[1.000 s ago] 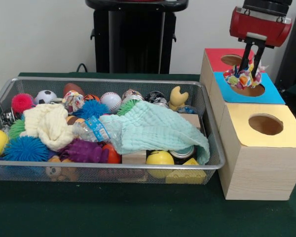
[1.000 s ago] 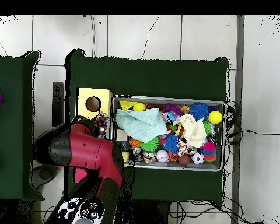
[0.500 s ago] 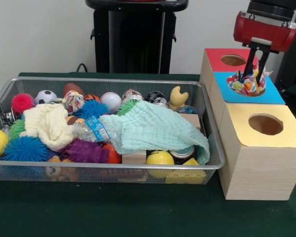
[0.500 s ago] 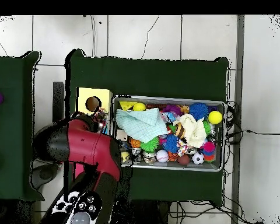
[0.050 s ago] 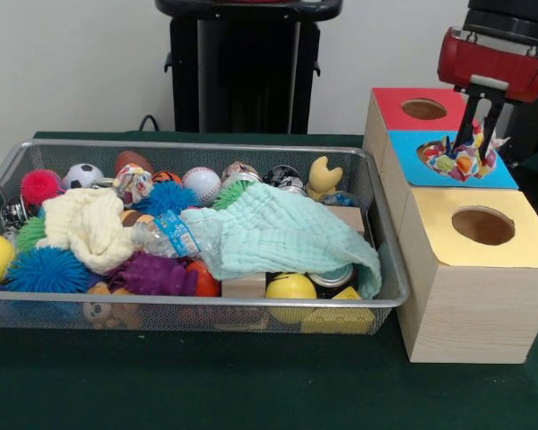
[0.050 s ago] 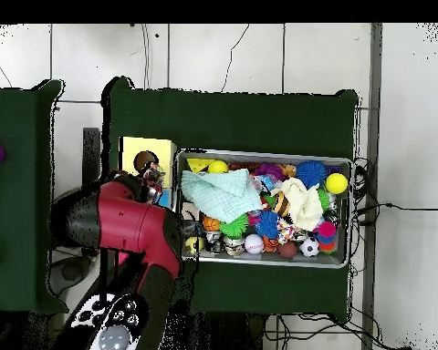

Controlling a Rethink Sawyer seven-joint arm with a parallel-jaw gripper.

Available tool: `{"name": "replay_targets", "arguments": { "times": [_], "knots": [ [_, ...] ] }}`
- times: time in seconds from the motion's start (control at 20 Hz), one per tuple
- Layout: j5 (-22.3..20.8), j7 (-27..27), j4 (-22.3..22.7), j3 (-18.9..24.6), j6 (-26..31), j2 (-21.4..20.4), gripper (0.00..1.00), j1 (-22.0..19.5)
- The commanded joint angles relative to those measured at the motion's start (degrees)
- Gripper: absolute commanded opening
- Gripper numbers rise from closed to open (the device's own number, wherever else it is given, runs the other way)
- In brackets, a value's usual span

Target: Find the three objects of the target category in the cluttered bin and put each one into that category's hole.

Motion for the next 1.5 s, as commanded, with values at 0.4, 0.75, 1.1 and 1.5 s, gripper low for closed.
{"name": "replay_targets", "arguments": {
  "times": [0.4,0.75,1.1,1.5],
  "knots": [
    [2.5,15.7,-4.8,2.2,4.0,5.7,0.00,-1.0],
    [2.9,15.9,-7.9,2.2,5.4,7.7,0.00,-1.5],
    [3.1,15.9,-7.9,2.6,4.3,8.3,0.00,-1.6],
    [3.4,16.0,-7.9,3.0,2.5,9.3,0.00,-1.6]
  ]
}}
